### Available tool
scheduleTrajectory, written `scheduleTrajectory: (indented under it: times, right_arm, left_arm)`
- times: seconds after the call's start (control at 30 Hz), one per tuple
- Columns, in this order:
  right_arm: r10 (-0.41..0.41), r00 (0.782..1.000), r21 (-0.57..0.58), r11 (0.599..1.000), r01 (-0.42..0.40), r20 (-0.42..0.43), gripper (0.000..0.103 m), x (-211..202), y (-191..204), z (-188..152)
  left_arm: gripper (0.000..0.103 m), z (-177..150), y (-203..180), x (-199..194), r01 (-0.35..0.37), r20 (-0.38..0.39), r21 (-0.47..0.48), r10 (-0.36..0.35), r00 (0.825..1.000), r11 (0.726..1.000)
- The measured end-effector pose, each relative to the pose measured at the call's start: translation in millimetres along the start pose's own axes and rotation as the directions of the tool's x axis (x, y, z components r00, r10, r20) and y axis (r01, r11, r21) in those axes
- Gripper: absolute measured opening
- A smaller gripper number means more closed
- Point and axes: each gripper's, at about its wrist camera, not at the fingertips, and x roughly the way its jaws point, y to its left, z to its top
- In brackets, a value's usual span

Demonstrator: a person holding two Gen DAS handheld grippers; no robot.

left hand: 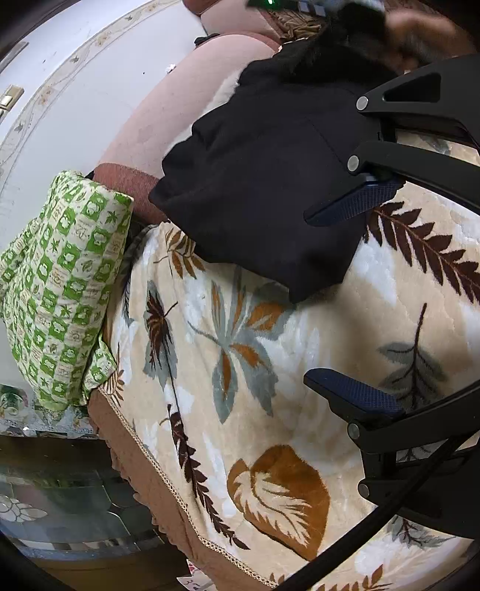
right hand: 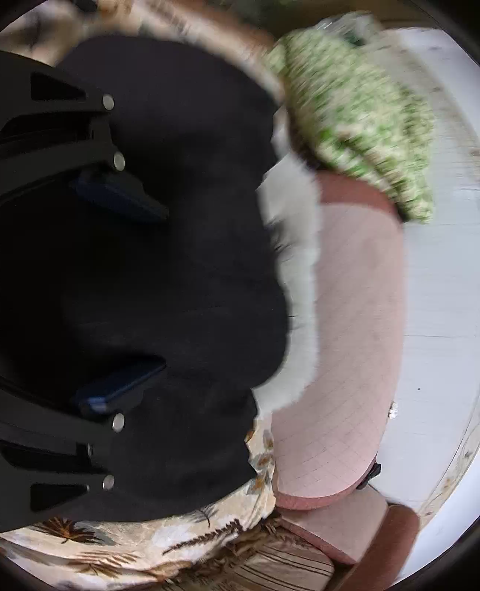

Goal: Fold large clothes

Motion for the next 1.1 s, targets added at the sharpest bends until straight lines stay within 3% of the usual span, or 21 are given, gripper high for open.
scheduleTrajectory:
  times: [0.07,0.13,0.23,0.33,0.4,0.5,0.63,0.7,0.73,0.8,0.93,1.0,1.1]
  right_arm:
    - [-0.05,0.998,-0.023,0.998,0.05,0.027,0.093,14,5,-3]
    - [-0.033,0.999,-0.001,0.999,0.033,0.022,0.093,10,-2,-1]
    - [0.069,0.997,0.058,0.996,-0.071,0.038,0.093,-23,-19,-2]
    - [0.219,0.972,0.153,0.961,-0.231,0.09,0.095,-69,-54,-27]
    - [0.296,0.951,0.216,0.926,-0.31,0.093,0.1,-83,-75,-50]
    - [0.423,0.904,0.356,0.837,-0.415,0.06,0.102,-79,-118,-99]
    - [0.462,0.885,0.561,0.717,-0.412,0.059,0.102,-56,-165,-149]
    - [0.475,0.877,0.648,0.646,-0.402,0.071,0.102,-45,-181,-160]
    - [0.499,0.862,0.693,0.591,-0.412,0.087,0.102,-39,-188,-164]
    - [0.52,0.846,0.721,0.541,-0.432,0.116,0.102,-31,-195,-163]
    - [0.495,0.858,0.678,0.584,-0.447,0.138,0.102,-24,-191,-149]
    - [0.486,0.862,0.664,0.6,-0.448,0.143,0.103,-17,-190,-142]
    - [0.502,0.851,0.669,0.581,-0.464,0.155,0.103,-2,-195,-135]
  left_arm:
    - [0.078,3,1,2,0.002,-0.006,-0.001,-0.002,1.0,1.0]
    - [0.078,7,4,4,0.014,-0.013,-0.01,-0.014,1.0,1.0]
    - [0.078,12,12,10,0.074,-0.046,-0.057,-0.076,0.996,0.996]
    - [0.078,13,24,24,0.171,-0.113,-0.156,-0.189,0.975,0.973]
    - [0.078,12,30,35,0.238,-0.145,-0.222,-0.273,0.951,0.946]
    - [0.079,7,37,54,0.342,-0.163,-0.332,-0.411,0.897,0.879]
    - [0.08,-2,41,75,0.416,-0.164,-0.421,-0.519,0.839,0.806]
    - [0.082,-9,47,84,0.457,-0.135,-0.49,-0.582,0.802,0.743]
    - [0.083,-12,50,86,0.473,-0.109,-0.52,-0.604,0.789,0.711]
    - [0.087,-13,51,88,0.498,-0.067,-0.548,-0.629,0.775,0.672]
    - [0.089,-1,29,102,0.566,-0.081,-0.496,-0.684,0.725,0.659]
    - [0.093,2,19,108,0.561,-0.092,-0.47,-0.67,0.737,0.681]
    - [0.097,8,7,112,0.549,-0.089,-0.441,-0.644,0.76,0.71]
